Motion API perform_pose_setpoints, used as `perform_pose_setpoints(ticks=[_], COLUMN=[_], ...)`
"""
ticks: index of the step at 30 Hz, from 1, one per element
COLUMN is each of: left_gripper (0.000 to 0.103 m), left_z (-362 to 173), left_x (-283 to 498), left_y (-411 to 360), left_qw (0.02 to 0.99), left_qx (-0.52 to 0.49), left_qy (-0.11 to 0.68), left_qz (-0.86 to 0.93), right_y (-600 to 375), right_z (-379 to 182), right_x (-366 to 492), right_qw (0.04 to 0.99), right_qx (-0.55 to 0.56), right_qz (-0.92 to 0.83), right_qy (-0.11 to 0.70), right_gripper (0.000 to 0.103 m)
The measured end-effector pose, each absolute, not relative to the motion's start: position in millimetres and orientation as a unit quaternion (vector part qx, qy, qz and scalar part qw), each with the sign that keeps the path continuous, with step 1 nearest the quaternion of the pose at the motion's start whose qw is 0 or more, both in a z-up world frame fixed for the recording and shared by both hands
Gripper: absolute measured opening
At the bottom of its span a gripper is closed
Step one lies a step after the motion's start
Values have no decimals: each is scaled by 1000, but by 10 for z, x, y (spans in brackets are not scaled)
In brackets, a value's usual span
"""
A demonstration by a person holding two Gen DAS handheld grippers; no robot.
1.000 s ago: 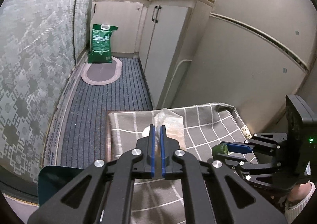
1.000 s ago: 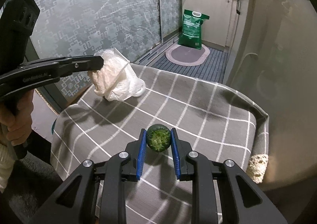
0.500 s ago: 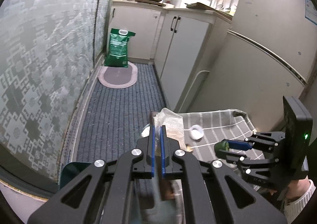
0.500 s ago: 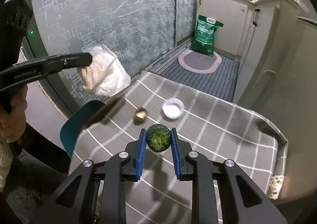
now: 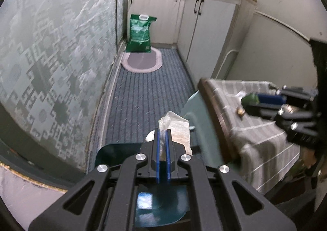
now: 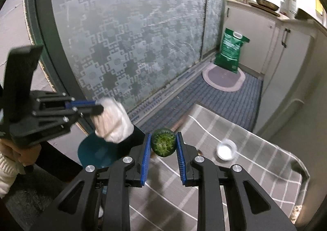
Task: Collect trash
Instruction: 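Carry the plastic bag and pepper to the teal bin and open both tools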
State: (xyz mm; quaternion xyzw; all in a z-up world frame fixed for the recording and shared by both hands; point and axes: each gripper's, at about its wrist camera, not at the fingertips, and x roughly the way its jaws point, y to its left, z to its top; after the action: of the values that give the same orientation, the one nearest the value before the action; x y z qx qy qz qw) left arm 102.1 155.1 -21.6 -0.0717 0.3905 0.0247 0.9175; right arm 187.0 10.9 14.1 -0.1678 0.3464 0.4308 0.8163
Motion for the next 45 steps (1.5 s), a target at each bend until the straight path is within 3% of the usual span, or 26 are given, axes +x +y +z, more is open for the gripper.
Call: perform_pose_setpoints(ticks=[13, 20, 45], left_gripper=[8, 18, 21], left_z=[-606, -766, -460], left_x=[768, 680, 361], left_y=[1820, 1946, 2233], left_qw=[889, 873, 898], left_qx=[-49, -42, -63], left_qy=[455, 485, 435], left_qz=[19, 23, 38], right_y=[768, 1070, 1630], right_z=[63, -77, -771], right_x=[1648, 1576, 1675], right_qw=[789, 777, 745], right_qx=[-192, -210, -265], right_qz=[465, 467, 406], right_qy=[352, 366, 457], right_gripper=[24, 24, 24])
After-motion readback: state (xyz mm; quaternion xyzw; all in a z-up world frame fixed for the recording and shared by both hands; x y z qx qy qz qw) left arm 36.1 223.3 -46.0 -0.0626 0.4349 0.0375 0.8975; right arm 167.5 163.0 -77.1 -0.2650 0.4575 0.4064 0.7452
